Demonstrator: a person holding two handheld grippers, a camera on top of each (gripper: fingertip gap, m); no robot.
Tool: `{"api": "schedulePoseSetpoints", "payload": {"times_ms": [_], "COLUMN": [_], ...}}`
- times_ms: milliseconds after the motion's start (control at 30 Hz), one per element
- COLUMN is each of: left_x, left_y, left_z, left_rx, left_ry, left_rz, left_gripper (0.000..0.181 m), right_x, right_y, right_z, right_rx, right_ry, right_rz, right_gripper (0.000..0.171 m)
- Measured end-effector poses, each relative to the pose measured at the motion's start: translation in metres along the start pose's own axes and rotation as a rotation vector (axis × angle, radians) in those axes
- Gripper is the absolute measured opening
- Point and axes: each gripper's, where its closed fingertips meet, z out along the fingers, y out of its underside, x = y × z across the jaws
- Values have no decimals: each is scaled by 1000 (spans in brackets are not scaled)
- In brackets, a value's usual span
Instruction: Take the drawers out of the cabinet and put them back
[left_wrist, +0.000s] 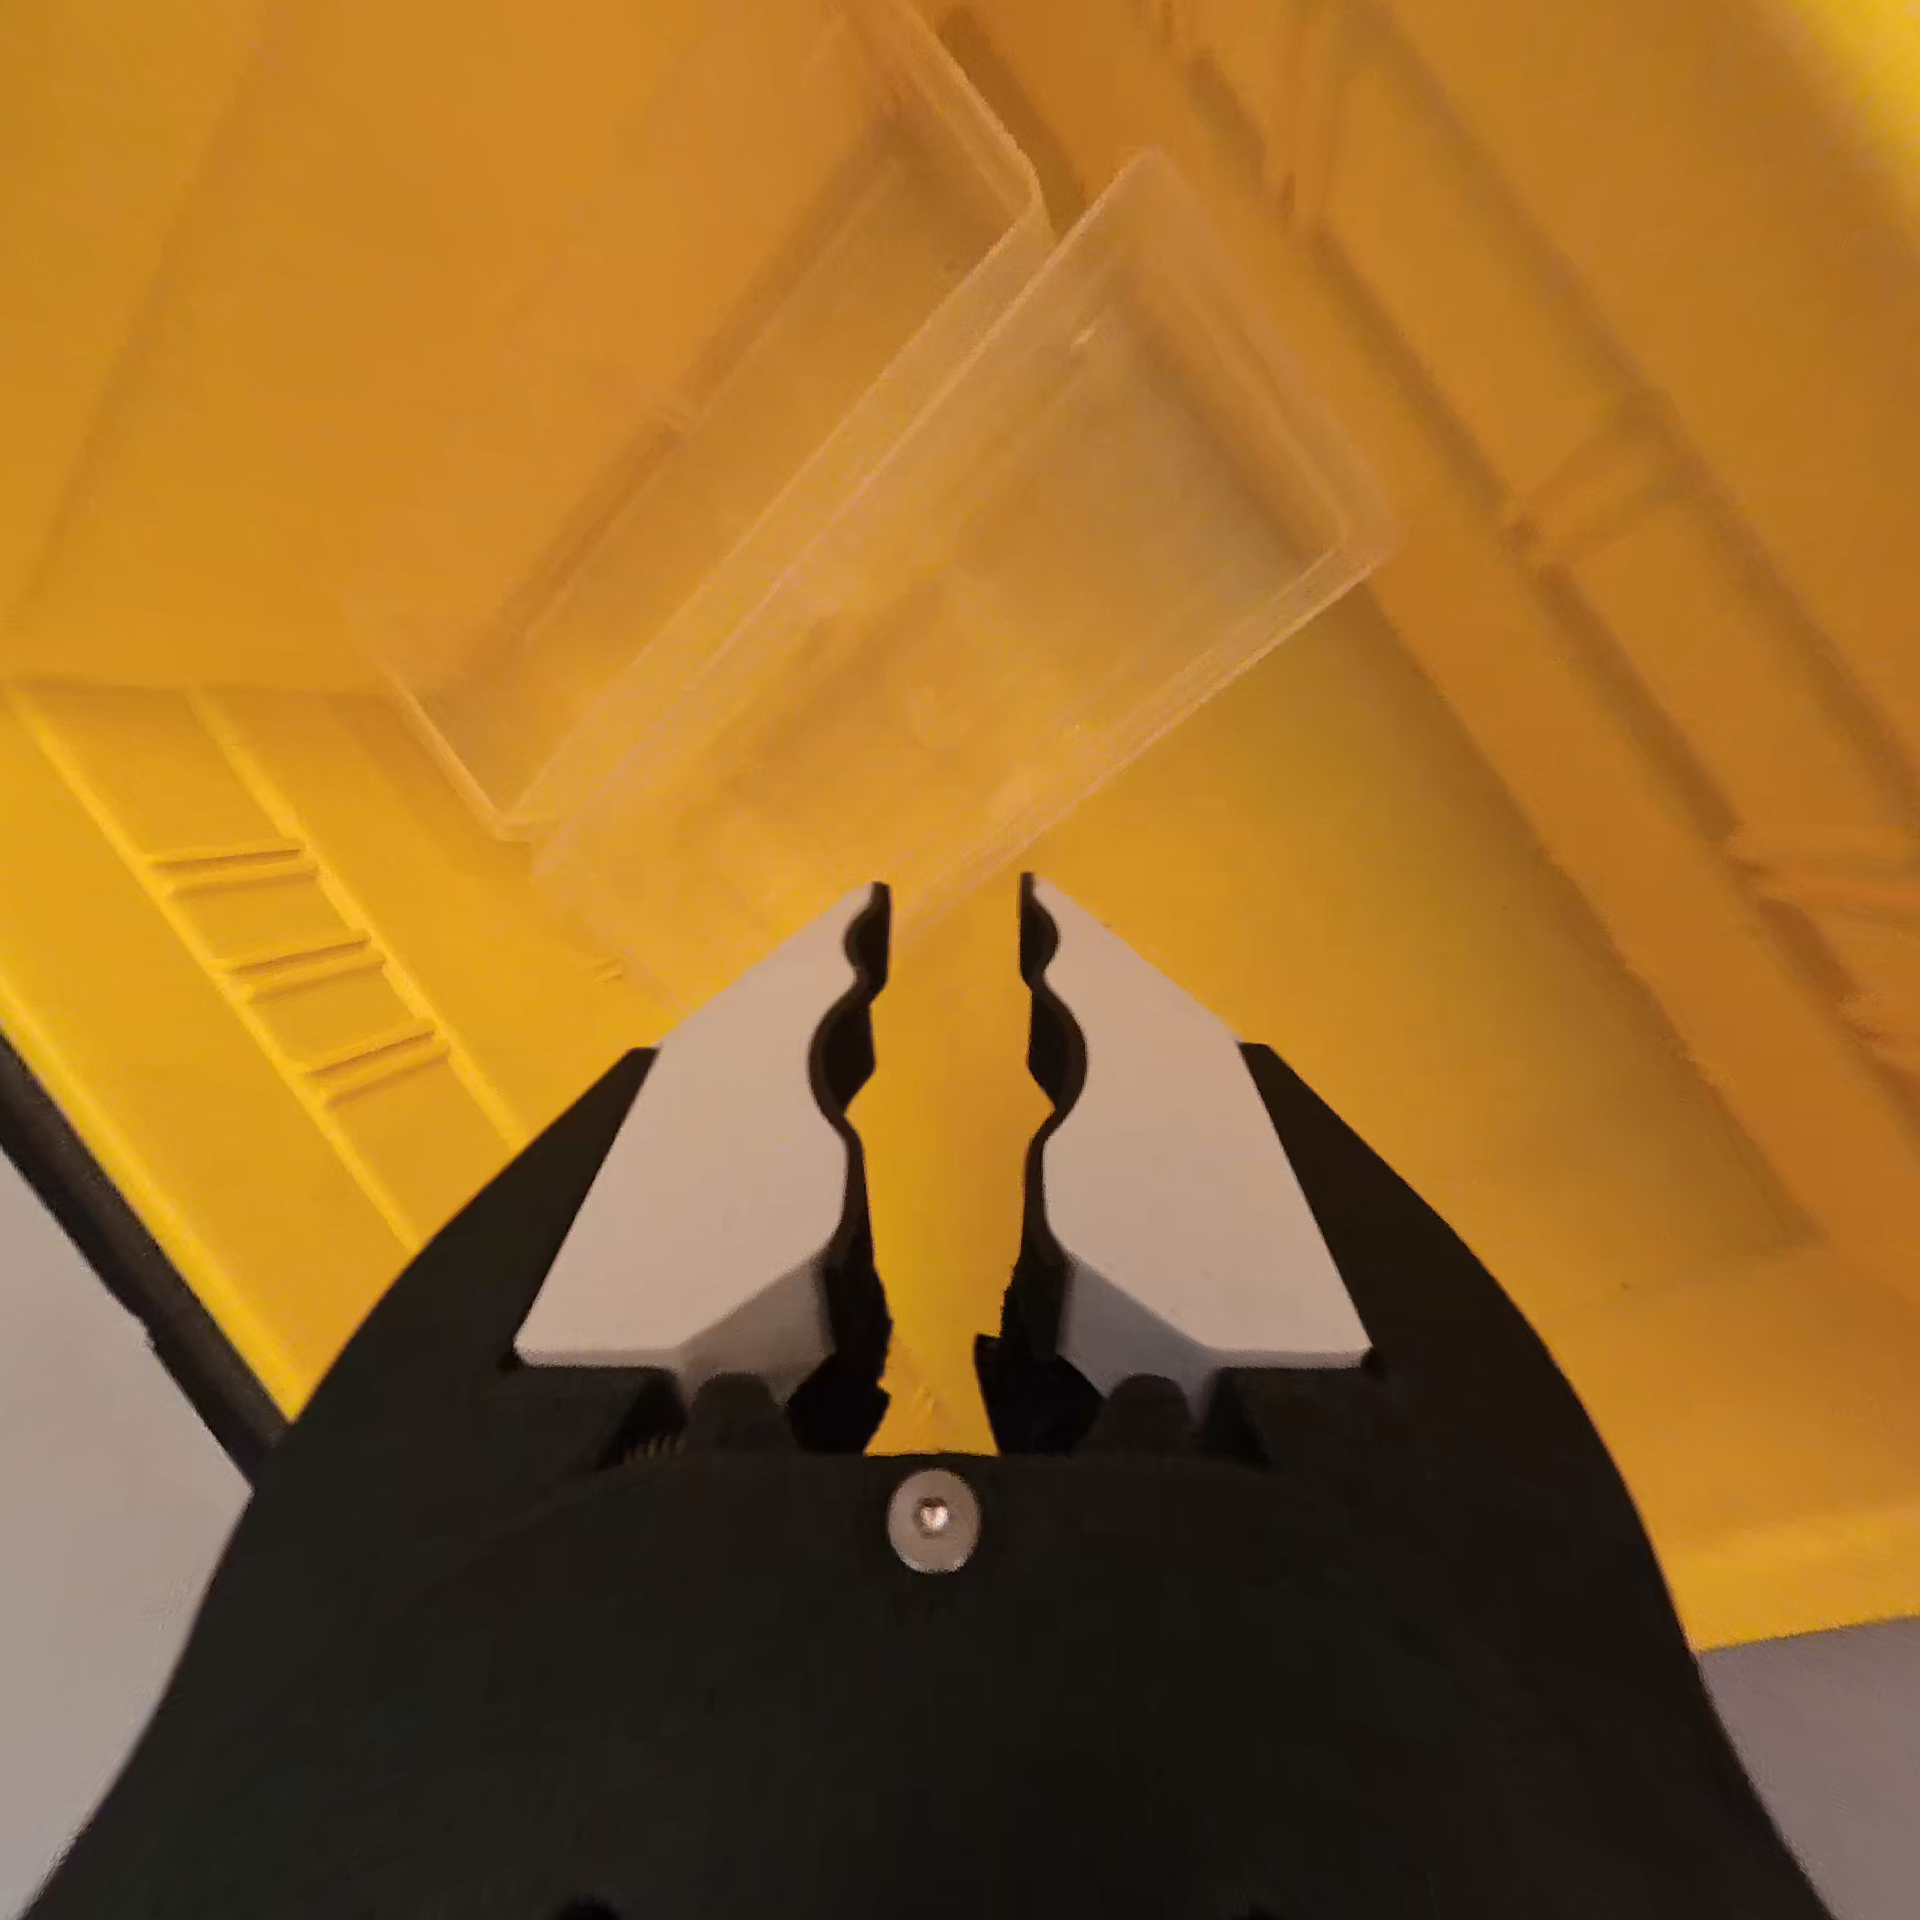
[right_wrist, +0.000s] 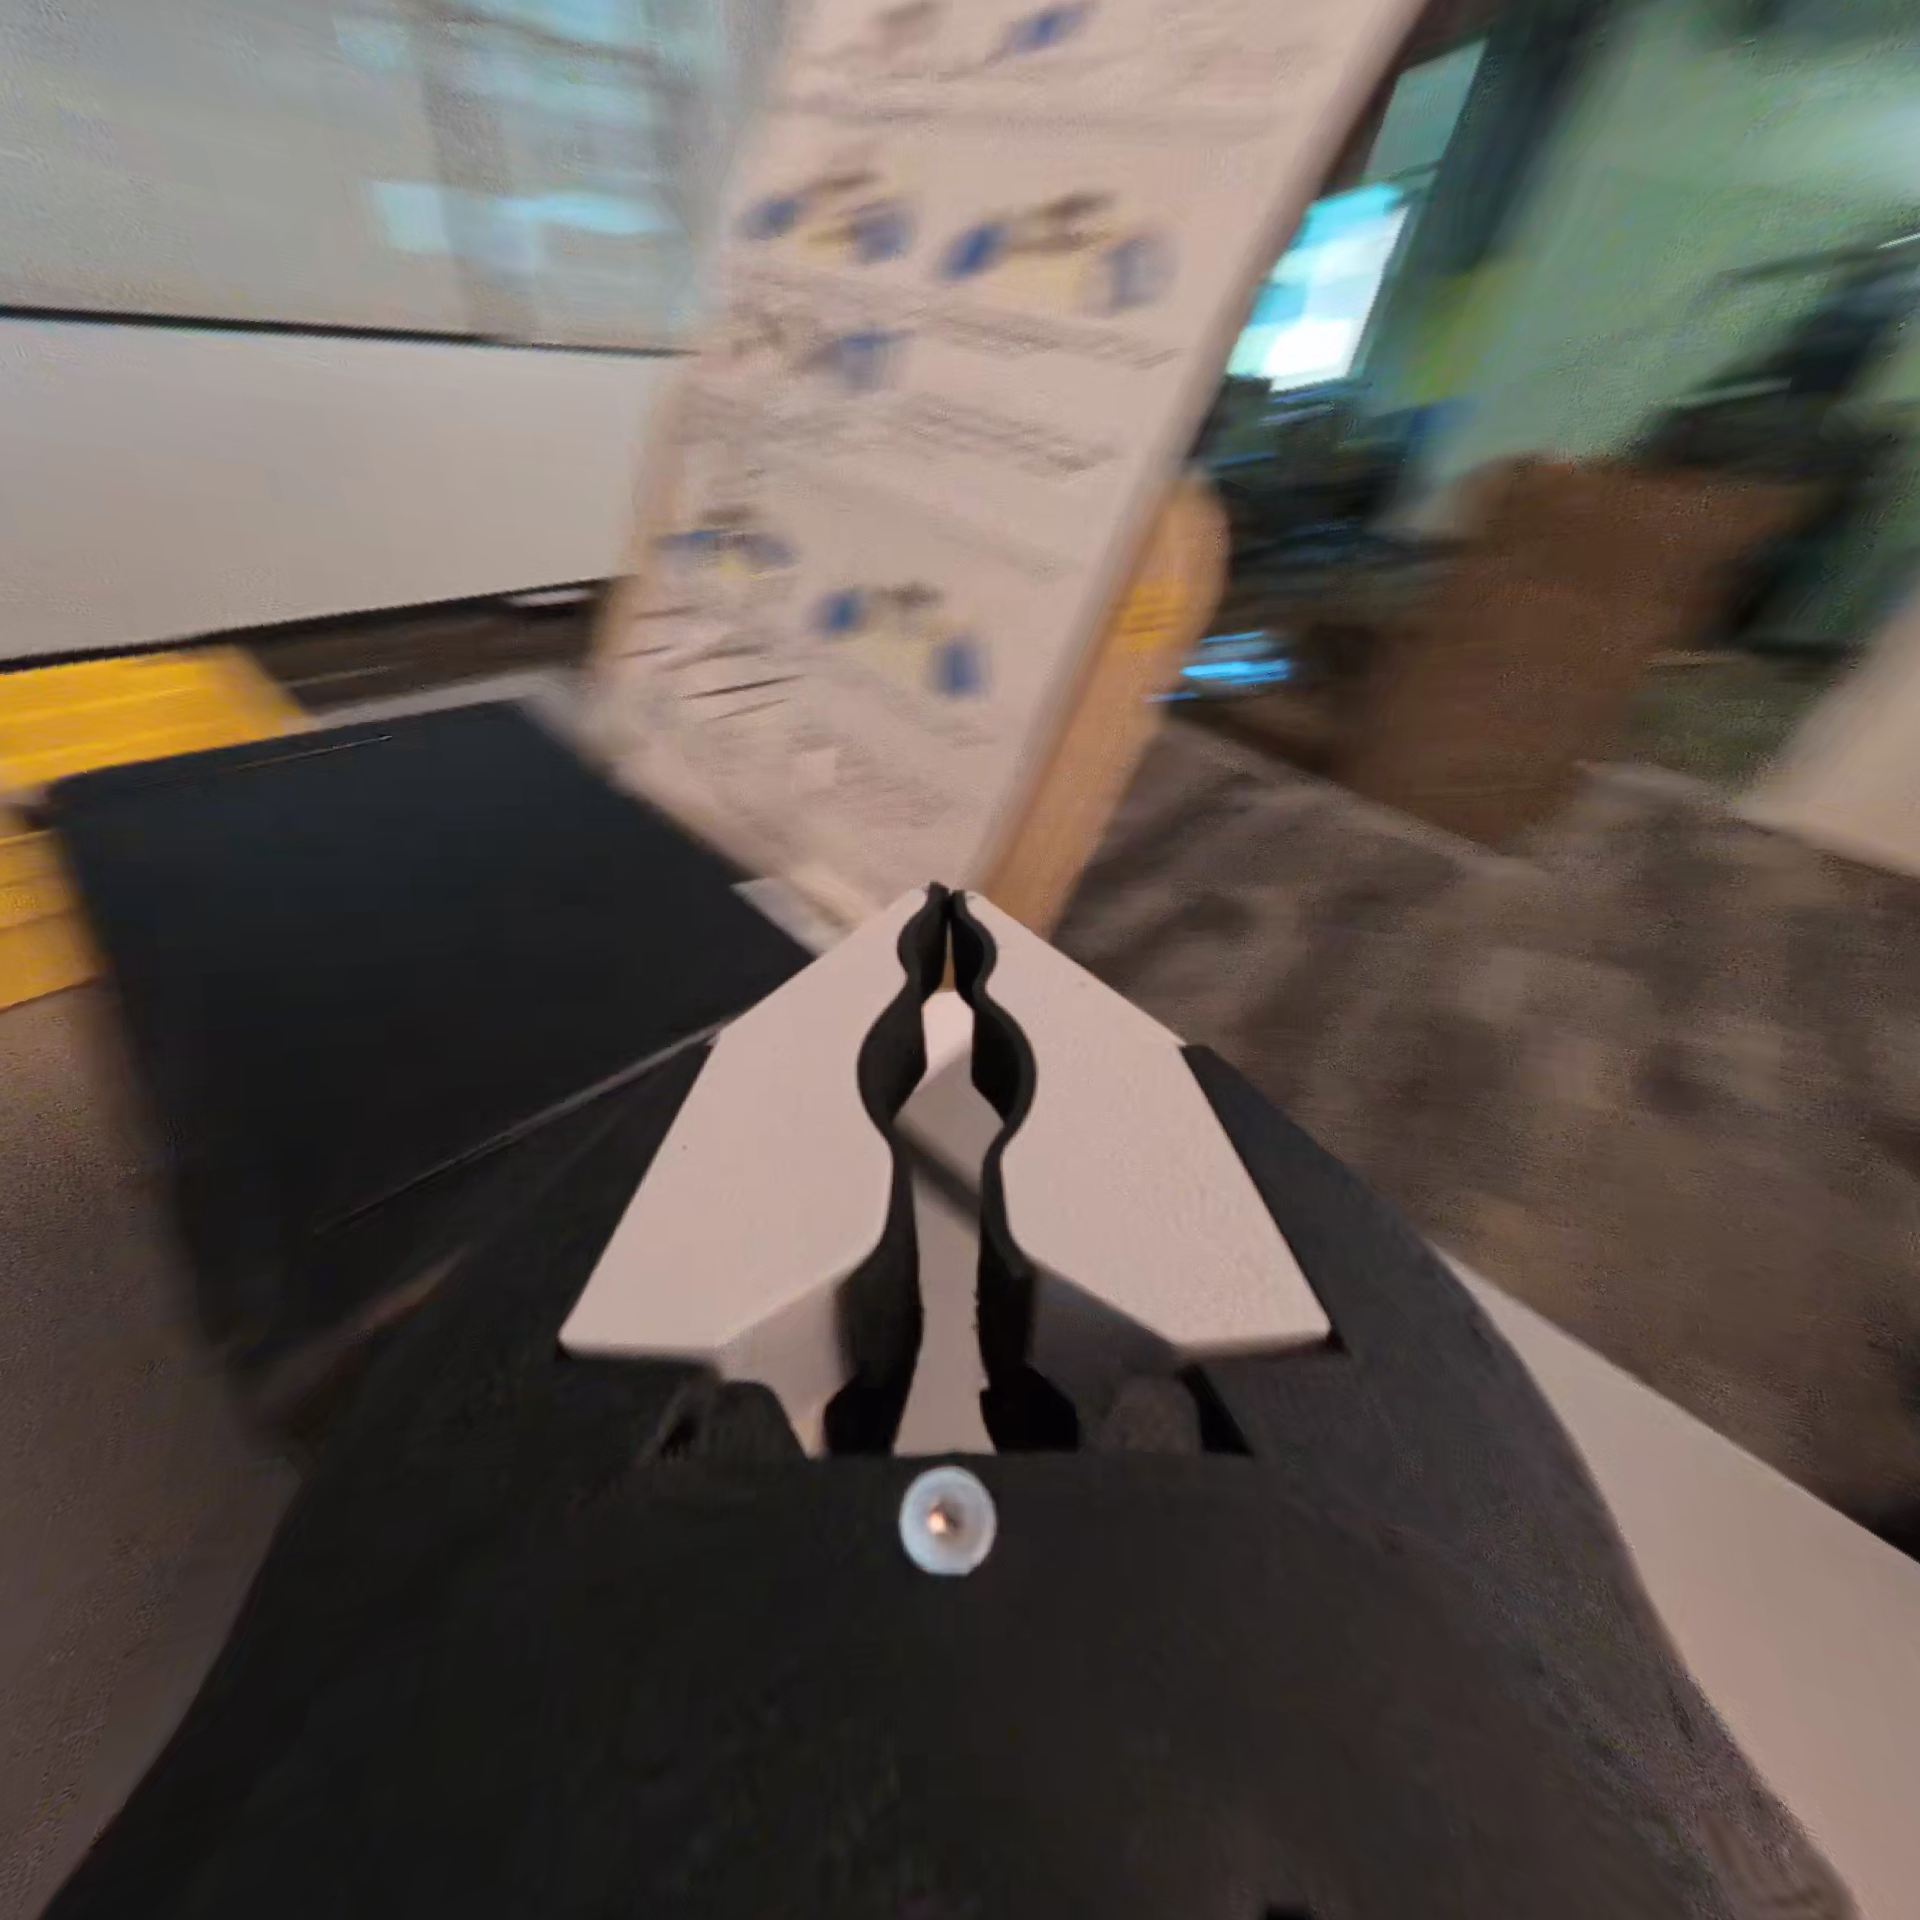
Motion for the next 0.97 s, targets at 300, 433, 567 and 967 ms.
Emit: {"api": "schedulePoseSetpoints", "payload": {"times_ms": [300, 433, 567, 967], "left_x": [13, 17, 22, 36], "left_y": [23, 33, 32, -31], "left_z": [-14, -28, -42, -135], "left_rx": [-80, -102, -84, 53], "left_ry": [-18, -46, -54, -251], "left_rz": [29, 26, 12, 3], "left_gripper": [2, 0, 0, 0], "right_x": [44, 47, 51, 22], "right_y": [-33, -29, -27, -13], "right_z": [-52, -50, -51, -15], "right_rx": [59, 42, 33, 6], "right_ry": [554, 566, 572, 309], "right_rz": [-164, -160, -157, -132], "right_gripper": [0, 0, 0, 0]}}
